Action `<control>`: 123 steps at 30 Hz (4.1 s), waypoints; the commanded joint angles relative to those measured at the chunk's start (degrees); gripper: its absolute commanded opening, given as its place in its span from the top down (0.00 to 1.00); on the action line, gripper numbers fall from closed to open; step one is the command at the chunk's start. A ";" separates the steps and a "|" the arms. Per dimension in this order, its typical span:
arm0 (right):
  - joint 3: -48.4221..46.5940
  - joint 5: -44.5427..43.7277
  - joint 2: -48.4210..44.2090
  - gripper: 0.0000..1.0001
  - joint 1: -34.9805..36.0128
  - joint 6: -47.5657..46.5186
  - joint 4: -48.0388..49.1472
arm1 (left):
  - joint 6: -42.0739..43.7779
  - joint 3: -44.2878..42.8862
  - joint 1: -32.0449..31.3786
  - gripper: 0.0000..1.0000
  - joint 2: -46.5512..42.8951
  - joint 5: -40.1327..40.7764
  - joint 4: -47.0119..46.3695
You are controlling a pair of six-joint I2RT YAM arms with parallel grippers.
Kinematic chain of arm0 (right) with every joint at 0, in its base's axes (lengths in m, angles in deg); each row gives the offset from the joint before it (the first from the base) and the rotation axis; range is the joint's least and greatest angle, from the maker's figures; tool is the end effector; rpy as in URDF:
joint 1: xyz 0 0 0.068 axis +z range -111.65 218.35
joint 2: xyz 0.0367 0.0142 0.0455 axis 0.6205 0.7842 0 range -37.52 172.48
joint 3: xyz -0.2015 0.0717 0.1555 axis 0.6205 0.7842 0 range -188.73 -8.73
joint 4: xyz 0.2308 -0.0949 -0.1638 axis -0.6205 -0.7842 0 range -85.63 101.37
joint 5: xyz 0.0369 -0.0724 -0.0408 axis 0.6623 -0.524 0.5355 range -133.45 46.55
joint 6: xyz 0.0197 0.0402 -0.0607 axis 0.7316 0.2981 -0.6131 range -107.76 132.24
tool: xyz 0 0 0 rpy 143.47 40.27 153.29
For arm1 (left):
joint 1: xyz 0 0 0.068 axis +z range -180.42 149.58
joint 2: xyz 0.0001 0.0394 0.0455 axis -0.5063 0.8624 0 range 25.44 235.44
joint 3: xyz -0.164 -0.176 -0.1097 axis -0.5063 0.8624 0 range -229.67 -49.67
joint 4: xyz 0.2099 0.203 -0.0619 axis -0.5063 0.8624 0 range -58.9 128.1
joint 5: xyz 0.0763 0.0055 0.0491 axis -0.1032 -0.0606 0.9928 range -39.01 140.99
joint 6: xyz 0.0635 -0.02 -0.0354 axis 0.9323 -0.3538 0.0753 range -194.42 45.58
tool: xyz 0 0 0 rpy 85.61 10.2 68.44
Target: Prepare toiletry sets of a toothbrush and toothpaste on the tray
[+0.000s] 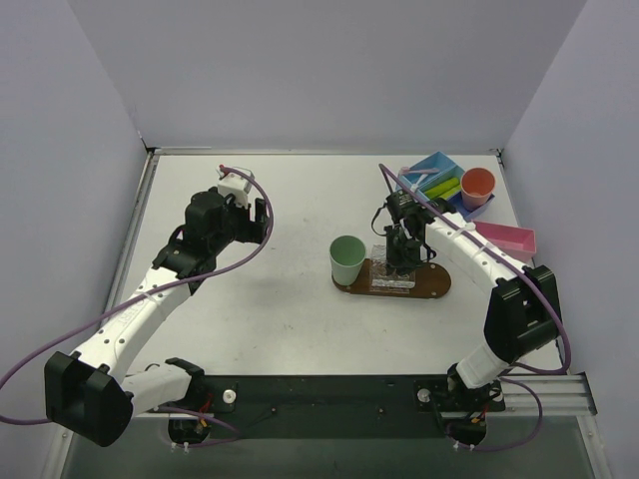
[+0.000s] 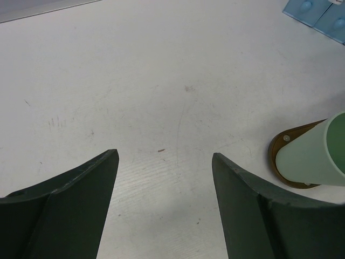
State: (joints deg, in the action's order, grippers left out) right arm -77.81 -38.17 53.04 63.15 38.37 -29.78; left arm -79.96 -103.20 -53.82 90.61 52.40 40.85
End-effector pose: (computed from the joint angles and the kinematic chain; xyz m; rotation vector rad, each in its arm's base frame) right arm 0.3353 0.1614 0.1986 0.0010 2.7220 0.3985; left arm 0.3048 -0.1301 0.2965 0.2876 1.9354 -0.3104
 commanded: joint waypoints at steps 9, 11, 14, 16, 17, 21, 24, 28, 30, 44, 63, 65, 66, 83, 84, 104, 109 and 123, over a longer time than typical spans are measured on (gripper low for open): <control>-1.50 -1.85 0.40 1.00 0.96 0.85 -4.12 | -0.26 -1.39 -0.68 0.20 -1.53 -0.53 -1.06; -1.50 -2.11 0.49 1.00 1.04 0.76 -4.12 | -0.26 -1.39 -0.68 0.19 -1.53 -0.53 -1.06; -1.58 -2.47 0.75 1.00 1.04 0.85 -4.20 | -0.17 -1.31 -0.68 0.20 -1.53 -0.53 -1.14; -1.76 -2.47 1.02 1.00 0.96 0.85 -4.21 | -0.17 -1.39 -0.68 0.19 -1.53 -0.53 -1.14; -1.76 -2.47 1.02 1.00 0.96 0.85 -4.21 | -0.17 -1.31 -0.68 0.19 -1.53 -0.53 -1.15; -1.59 -2.47 1.11 0.94 1.04 0.94 -4.21 | -0.08 -1.39 -0.68 0.19 -1.62 -0.53 -1.06; -1.59 -2.64 0.93 0.88 1.04 0.85 -4.21 | -0.17 -1.31 -0.77 0.20 -1.45 -0.79 -1.23; -1.76 -2.82 0.67 0.79 1.04 1.03 -4.21 | -0.17 -1.22 -0.77 0.20 -1.36 -0.88 -1.23; -1.94 -2.99 0.40 0.77 0.96 1.03 -4.12 | -0.09 -1.22 -0.86 0.19 -1.36 -0.88 -1.23; -2.64 -4.84 -3.02 0.65 1.13 1.56 -3.50 | -0.17 -1.31 -0.95 0.19 -1.01 -0.97 -1.15; -3.61 -11.86 -16.63 0.67 0.43 -2.39 9.20 | -1.23 -1.04 -1.04 0.20 -3.20 0.96 -1.50; -3.78 -13.63 -17.79 0.66 -0.27 -3.19 13.79 | -1.31 -0.52 -0.95 0.19 -3.47 1.31 -2.11; -4.74 -13.28 -18.14 0.66 -1.41 -3.54 17.90 | -1.40 -0.34 -0.95 0.20 -3.55 1.40 -2.29; -16.88 -6.95 -9.18 0.66 -22.22 -12.60 21.46 | -1.58 -0.16 -0.86 0.19 -2.68 1.58 -2.64; -16.97 -6.25 -8.83 0.67 -23.38 -12.68 21.37 | -1.67 -0.16 -0.86 0.19 -2.68 1.32 -2.64; -26.37 -12.22 10.94 0.71 -36.04 -18.31 20.31 | -2.02 -0.07 -1.21 0.20 -2.06 0.26 -2.90; -26.72 -11.34 13.23 0.71 -36.40 -18.92 21.45 | -2.02 0.01 -1.21 0.20 -1.71 0.26 -2.90; -26.99 -12.48 16.22 0.75 -36.75 -18.31 23.04 | -1.84 0.01 -1.21 0.20 -1.18 0.52 -2.90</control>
State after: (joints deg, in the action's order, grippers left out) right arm -102.60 -48.71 68.78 26.99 19.81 -8.07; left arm -81.51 -102.85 -54.76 89.10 53.28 40.57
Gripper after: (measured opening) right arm 0.269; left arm 0.803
